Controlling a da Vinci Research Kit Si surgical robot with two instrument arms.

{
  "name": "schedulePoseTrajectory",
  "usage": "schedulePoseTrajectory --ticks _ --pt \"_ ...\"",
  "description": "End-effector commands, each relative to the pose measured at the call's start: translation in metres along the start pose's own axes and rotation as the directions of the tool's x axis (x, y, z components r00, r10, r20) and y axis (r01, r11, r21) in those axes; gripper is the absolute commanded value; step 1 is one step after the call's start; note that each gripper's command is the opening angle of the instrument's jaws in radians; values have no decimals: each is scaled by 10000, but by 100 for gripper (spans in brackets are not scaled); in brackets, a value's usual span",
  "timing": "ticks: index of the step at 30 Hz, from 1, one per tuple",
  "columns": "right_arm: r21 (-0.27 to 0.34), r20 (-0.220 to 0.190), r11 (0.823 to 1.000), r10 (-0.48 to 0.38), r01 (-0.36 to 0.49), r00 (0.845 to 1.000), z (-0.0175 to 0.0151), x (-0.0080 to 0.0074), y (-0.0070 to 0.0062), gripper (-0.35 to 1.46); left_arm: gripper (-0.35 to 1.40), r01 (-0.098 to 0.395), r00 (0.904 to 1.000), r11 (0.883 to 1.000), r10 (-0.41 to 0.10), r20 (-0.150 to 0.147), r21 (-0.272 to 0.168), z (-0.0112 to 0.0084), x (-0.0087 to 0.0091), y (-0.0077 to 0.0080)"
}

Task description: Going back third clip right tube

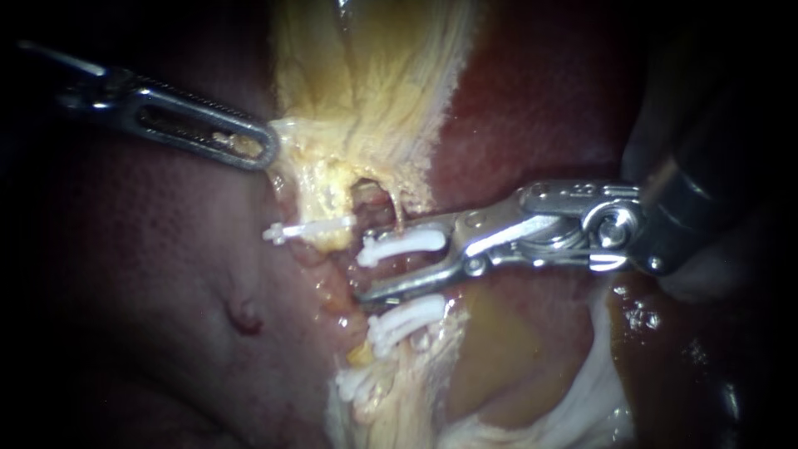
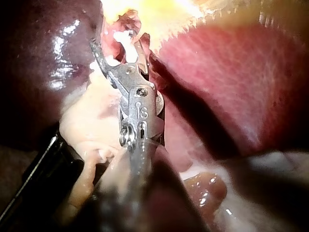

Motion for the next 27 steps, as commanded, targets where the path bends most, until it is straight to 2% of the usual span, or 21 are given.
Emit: schedulePoseTrajectory --ticks 1,4,14,22,27 --pt "-133 -9 9997 -183 183 9998 1 -3 0 50 -35 1 10000 10000 -1 0 3 0 0 0" --pt "-484 -10 9968 -634 633 9980 -1 -8 2 50 -35 0 10000 10000 0 0 3 0 0 0" --pt "-553 92 9819 -1807 1809 9835 -28 -13 -5 50 -35 -4 10000 10000 4 -4 10 -1 1 0" --pt "-527 164 9615 -2694 2699 9629 -76 -22 -15 50 -35 -6 10000 10000 6 -12 26 -4 1 0" --pt "-649 196 9581 -2784 2791 9603 -106 -21 -24 50 -35 -6 10000 10000 6 -12 26 -5 1 0"
